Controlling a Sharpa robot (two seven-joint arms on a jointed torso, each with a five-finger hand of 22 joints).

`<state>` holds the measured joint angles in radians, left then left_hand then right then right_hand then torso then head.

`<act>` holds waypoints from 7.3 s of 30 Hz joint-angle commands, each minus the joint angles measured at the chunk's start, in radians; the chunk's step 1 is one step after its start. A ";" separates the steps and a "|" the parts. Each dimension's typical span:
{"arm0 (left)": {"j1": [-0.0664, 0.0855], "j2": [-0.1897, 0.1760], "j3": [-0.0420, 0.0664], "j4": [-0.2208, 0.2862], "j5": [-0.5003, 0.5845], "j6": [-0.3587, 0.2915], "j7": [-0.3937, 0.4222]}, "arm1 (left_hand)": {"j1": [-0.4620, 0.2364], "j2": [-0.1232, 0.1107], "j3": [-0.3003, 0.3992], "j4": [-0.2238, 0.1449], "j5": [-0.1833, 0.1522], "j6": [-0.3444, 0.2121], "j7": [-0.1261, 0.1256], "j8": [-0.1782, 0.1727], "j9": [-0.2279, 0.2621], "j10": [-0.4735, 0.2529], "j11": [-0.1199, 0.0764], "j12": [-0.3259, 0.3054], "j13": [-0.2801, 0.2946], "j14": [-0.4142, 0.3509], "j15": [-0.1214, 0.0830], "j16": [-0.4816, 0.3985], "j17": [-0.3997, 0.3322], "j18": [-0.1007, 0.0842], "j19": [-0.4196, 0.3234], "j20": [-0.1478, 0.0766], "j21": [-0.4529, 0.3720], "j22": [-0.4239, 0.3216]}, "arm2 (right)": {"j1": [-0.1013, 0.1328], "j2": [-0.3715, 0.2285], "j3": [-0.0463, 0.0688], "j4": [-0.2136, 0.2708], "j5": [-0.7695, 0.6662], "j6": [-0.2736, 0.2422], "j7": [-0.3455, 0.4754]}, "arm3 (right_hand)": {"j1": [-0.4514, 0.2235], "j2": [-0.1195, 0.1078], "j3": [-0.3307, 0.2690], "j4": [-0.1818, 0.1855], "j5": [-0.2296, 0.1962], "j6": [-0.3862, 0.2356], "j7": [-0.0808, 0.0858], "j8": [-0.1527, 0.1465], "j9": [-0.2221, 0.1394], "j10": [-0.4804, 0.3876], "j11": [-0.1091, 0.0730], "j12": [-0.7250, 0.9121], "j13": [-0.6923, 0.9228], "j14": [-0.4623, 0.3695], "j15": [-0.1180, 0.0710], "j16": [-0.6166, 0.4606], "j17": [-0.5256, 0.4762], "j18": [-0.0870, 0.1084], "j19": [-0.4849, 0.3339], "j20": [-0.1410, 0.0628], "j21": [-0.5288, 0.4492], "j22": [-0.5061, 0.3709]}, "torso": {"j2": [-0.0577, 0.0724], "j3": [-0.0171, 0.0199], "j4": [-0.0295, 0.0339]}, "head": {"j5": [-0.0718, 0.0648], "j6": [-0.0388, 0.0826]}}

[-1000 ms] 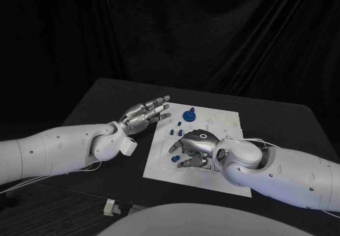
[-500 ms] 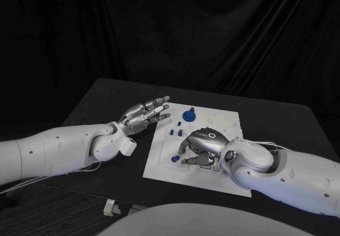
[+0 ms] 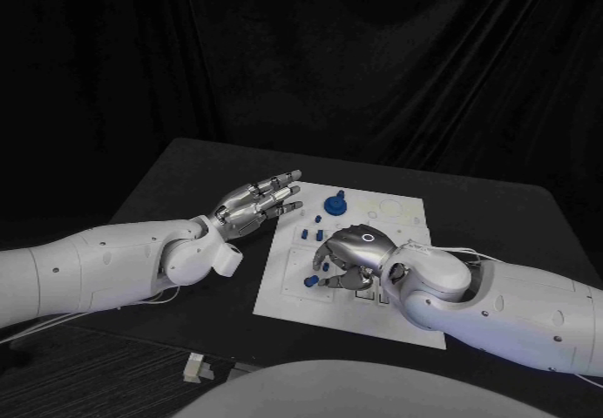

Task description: Assemble the parts on the task board

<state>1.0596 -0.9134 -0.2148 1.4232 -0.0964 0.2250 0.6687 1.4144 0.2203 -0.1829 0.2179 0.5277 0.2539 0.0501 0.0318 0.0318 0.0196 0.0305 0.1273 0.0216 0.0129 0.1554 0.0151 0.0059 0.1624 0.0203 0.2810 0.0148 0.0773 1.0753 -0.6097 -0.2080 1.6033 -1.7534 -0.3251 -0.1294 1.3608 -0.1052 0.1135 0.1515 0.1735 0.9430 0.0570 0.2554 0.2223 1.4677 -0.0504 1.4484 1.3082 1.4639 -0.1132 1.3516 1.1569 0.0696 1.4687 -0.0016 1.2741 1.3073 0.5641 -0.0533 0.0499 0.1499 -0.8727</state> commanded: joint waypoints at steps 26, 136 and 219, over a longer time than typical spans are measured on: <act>-0.002 0.007 0.001 -0.006 0.005 0.022 0.006 | 0.001 0.014 -0.001 0.000 0.004 -0.007 0.001 0.001 0.001 0.000 0.008 0.002 0.001 -0.001 0.007 0.006 0.002 0.017 -0.001 0.002 0.000 0.002 | -0.011 0.032 0.000 -0.018 -0.030 0.014 -0.013 | 0.019 0.027 0.012 -0.022 0.027 0.005 -0.008 0.033 0.024 0.025 0.002 -0.003 0.036 0.042 0.005 -0.001 -0.009 -0.009 0.020 0.007 -0.005 0.184 | 0.001 0.0001 0.0003 | 0.000 0.000; -0.004 -0.001 0.001 0.004 0.005 -0.002 0.044 | 0.006 0.010 -0.004 -0.006 0.007 0.010 -0.001 0.006 0.003 0.007 0.012 0.022 0.004 0.001 0.002 0.009 0.003 0.018 0.004 0.000 0.003 0.011 | 0.218 -0.327 0.000 0.070 0.570 0.549 -0.495 | -0.384 0.076 -0.118 0.119 0.051 0.274 -0.046 0.040 0.100 0.071 -0.005 0.047 0.132 0.038 0.008 -0.007 -0.069 -0.008 0.017 0.011 0.005 0.181 | 0.001 0.0001 0.0003 | -0.073 0.000; -0.009 0.010 0.001 -0.010 0.005 0.024 0.003 | 0.012 0.017 0.000 -0.011 0.014 0.003 0.009 0.003 0.002 0.005 0.017 0.018 0.002 0.000 0.006 0.008 0.002 0.017 0.004 0.002 0.003 0.008 | 0.088 -0.194 0.000 0.009 0.529 0.421 -0.510 | -0.169 0.102 0.030 -0.111 0.531 0.163 -0.030 -0.048 0.208 0.054 -0.002 0.028 0.120 0.032 0.000 -0.007 -0.108 -0.004 0.010 0.000 -0.017 0.177 | 0.001 0.0001 0.0003 | -0.128 0.000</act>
<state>1.0523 -0.9048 -0.2148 1.4119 -0.0964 0.2363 0.6658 1.4196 0.2337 -0.1829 0.2122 0.5354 0.2574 0.0537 0.0318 0.0331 0.0229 0.0411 0.1497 0.0241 0.0092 0.1590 0.0190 0.0070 0.1623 0.0203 0.2809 0.0148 0.0859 1.1727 -0.8009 -0.2026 1.6140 -1.2585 0.1361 -0.6228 1.1376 -0.0395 0.0018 0.1664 0.6392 1.1090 0.0300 0.2042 0.4264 1.4628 -0.0449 1.4821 1.3076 1.4641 -0.1058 1.3481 1.0500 0.0698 1.4649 -0.0018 1.2569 1.3074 0.5646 -0.0532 0.0503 0.0200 -0.8728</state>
